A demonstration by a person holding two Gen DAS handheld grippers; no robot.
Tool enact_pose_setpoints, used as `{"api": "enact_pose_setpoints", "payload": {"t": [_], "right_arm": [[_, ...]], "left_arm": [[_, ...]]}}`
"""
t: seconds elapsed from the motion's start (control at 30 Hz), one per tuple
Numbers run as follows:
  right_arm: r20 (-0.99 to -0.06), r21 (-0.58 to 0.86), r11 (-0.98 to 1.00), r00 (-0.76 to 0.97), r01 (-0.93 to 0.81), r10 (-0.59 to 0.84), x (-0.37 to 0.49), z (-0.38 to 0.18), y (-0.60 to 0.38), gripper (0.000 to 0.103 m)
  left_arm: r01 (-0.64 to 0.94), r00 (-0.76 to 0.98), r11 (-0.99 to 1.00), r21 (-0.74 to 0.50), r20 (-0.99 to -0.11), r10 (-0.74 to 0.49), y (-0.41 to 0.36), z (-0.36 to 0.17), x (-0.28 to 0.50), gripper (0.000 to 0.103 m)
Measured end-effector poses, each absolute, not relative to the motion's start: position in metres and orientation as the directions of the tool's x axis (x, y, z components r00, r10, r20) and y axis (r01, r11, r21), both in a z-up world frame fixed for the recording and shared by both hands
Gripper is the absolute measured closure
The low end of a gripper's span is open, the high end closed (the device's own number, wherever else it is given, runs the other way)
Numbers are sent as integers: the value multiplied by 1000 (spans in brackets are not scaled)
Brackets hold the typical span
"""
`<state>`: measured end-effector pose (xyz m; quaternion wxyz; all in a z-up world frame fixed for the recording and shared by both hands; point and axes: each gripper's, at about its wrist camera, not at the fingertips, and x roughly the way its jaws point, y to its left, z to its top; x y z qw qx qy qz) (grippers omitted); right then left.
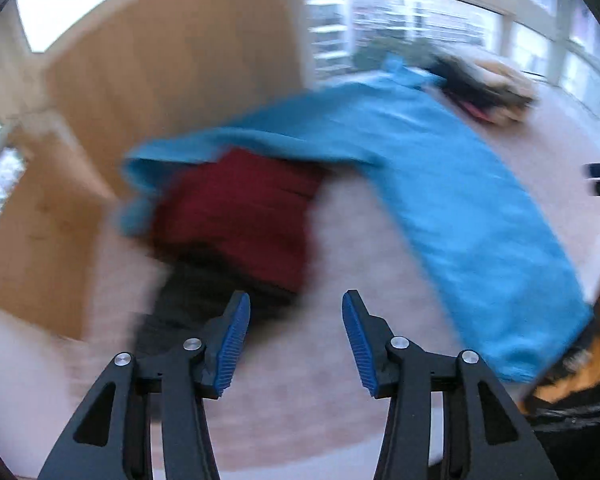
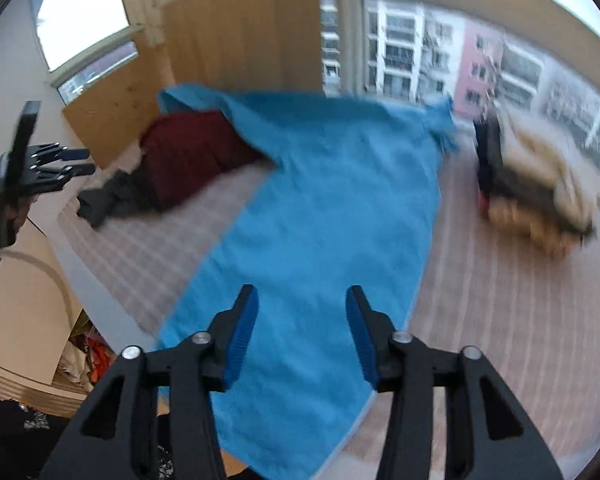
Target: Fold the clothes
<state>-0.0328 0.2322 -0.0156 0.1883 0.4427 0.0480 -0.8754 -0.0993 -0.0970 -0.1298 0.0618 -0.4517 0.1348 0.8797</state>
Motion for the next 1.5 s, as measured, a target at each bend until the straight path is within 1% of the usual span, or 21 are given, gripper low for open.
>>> {"api": "enact_pose_setpoints", "payload": {"t": [0.17, 0.33, 0.4, 0.6, 0.63, 0.67, 0.7, 0.73, 0.77, 0.87, 0.97, 1.03, 1.07, 1.1, 1.13, 1.17, 1.27, 1.33, 1.4, 1.43, 1.5], "right_arm": [[-776, 12, -924, -579, 381, -249, -88, -14, 159, 51], [-845, 18, -964, -511, 267, -157, -155, -71, 124, 50], [-873, 11, -978, -475, 210, -112, -182, -96, 113, 50], [-945, 12, -999, -328, -30, -2, -221, -169, 159, 50], [-951, 15, -998, -309, -57, 4, -225, -178, 166, 50], [-955, 15, -997, -296, -79, 9, -228, -185, 172, 50], [-958, 16, -995, -285, -100, 13, -230, -190, 176, 50], [-961, 19, -993, -277, -115, 13, -231, -195, 180, 50], [-963, 25, -992, -270, -123, 9, -232, -199, 183, 50], [-971, 36, -989, -238, -142, -1, -232, -211, 188, 50], [-971, 17, -993, -241, -119, 12, -228, -216, 183, 47], [-971, -10, -995, -238, -100, 33, -226, -217, 177, 47], [-971, -17, -996, -237, -92, 38, -225, -217, 175, 47], [-971, -18, -996, -236, -85, 38, -224, -217, 175, 46], [-971, -17, -997, -235, -80, 36, -224, -217, 174, 46], [-972, -14, -997, -233, -78, 32, -223, -218, 176, 43], [-976, -6, -996, -214, -90, 26, -223, -220, 181, 38], [-979, -26, -995, -201, -92, 44, -223, -218, 180, 39], [-973, -48, -995, -220, -89, 66, -225, -208, 172, 66], [-969, -30, -998, -243, -60, 44, -229, -198, 162, 83], [-954, 37, -999, -299, 16, -40, -240, -170, 129, 84]], "left_arm": [[-150, -597, -967, 206, -799, -78, -186, -135, -149, 55], [-186, -563, -977, 103, -827, 20, -235, -161, -213, 52], [-211, -560, -971, 111, -828, 27, -237, -176, -244, 42], [-163, -576, -977, 137, -817, -18, -247, -212, -348, 42], [-147, -580, -979, 139, -814, -28, -251, -217, -364, 49], [-151, -572, -978, 144, -820, -32, -254, -222, -376, 61], [-161, -559, -975, 150, -828, -35, -256, -226, -386, 102], [-171, -547, -973, 156, -836, -38, -258, -230, -397, 99], [-183, -561, -964, 194, -826, -59, -259, -222, -400, 102], [-211, -630, -918, 337, -765, -136, -259, -188, -403, 102], [-198, -722, -880, 431, -671, -166, -261, -134, -384, 98], [-216, -749, -867, 448, -646, -148, -262, -115, -368, 95], [-247, -737, -865, 437, -664, -125, -262, -115, -361, 83], [-287, -709, -858, 427, -697, -110, -263, -124, -355, 53], [-317, -671, -849, 423, -732, -115, -266, -142, -350, 39], [-344, -631, -840, 420, -766, -125, -269, -162, -345, 33], [-400, -509, -830, 388, -848, -151, -281, -218, -330, 34], [-372, -463, -878, 301, -880, -106, -301, -233, -323, 35], [-323, -459, -916, 237, -886, -68, -319, -234, -321, 35], [-293, -465, -931, 217, -883, -60, -328, -233, -323, 35], [-229, -480, -956, 183, -876, -53, -347, -231, -330, 36]]}}
